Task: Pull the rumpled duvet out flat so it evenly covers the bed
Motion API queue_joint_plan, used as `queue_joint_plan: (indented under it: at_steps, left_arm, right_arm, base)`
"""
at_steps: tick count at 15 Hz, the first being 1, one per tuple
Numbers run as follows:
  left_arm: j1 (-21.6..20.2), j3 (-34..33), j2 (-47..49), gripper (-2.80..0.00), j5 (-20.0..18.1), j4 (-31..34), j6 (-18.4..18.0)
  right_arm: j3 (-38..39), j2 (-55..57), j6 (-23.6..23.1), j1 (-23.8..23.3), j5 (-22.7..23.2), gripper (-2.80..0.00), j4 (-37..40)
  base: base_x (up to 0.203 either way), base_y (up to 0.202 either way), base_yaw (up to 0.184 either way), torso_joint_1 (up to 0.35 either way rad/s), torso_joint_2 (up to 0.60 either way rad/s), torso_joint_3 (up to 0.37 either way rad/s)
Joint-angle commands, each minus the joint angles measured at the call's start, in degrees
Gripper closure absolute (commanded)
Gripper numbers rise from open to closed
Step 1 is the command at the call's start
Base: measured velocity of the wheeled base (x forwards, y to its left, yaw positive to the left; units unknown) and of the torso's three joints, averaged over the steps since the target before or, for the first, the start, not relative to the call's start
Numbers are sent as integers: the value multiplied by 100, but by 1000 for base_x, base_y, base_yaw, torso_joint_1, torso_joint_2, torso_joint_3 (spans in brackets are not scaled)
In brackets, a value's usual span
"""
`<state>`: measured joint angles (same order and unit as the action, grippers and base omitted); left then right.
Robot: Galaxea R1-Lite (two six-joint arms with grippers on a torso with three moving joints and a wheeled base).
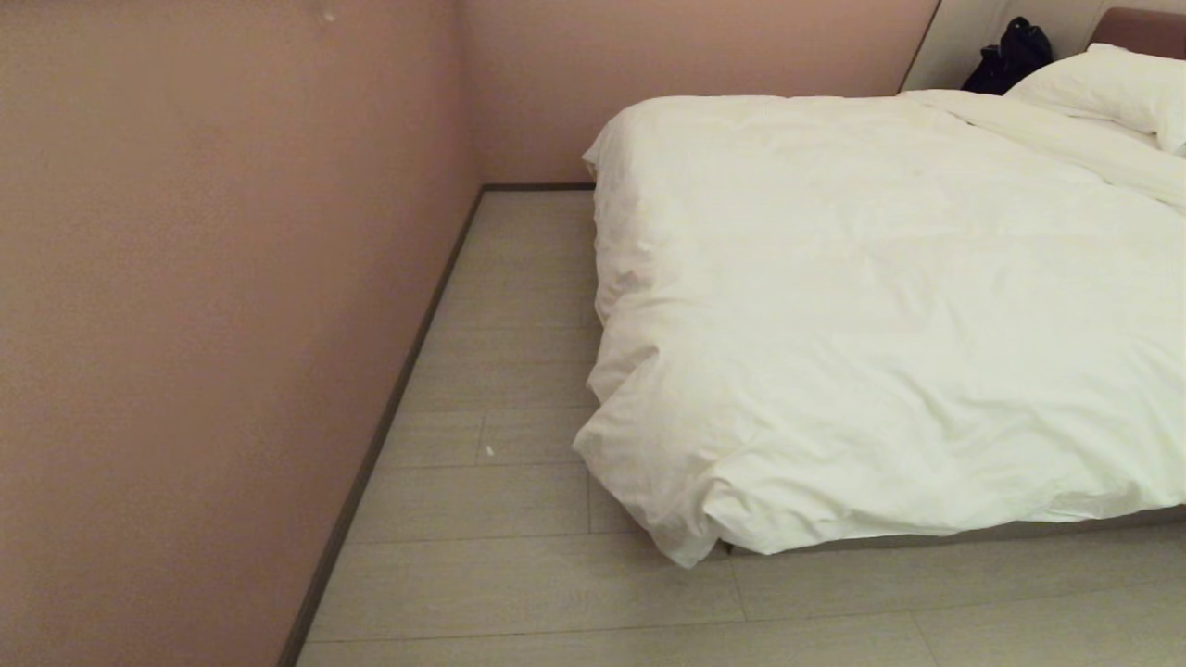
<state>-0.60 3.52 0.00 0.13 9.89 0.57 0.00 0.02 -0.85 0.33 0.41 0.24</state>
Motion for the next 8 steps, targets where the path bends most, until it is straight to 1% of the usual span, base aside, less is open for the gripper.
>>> queue_joint_plan:
  at_steps: [1,8]
  left_arm:
    - [-2,8,0,0,-5,5,4]
    - [-2,-1,0,0,4,5,-5]
  right_arm:
    - [0,-2,-3,2,2,0,2]
    - [0,-2,-3,2,-6,0,11]
  base:
    - [0,0,0,0,0,0]
    - [0,0,0,0,0,0]
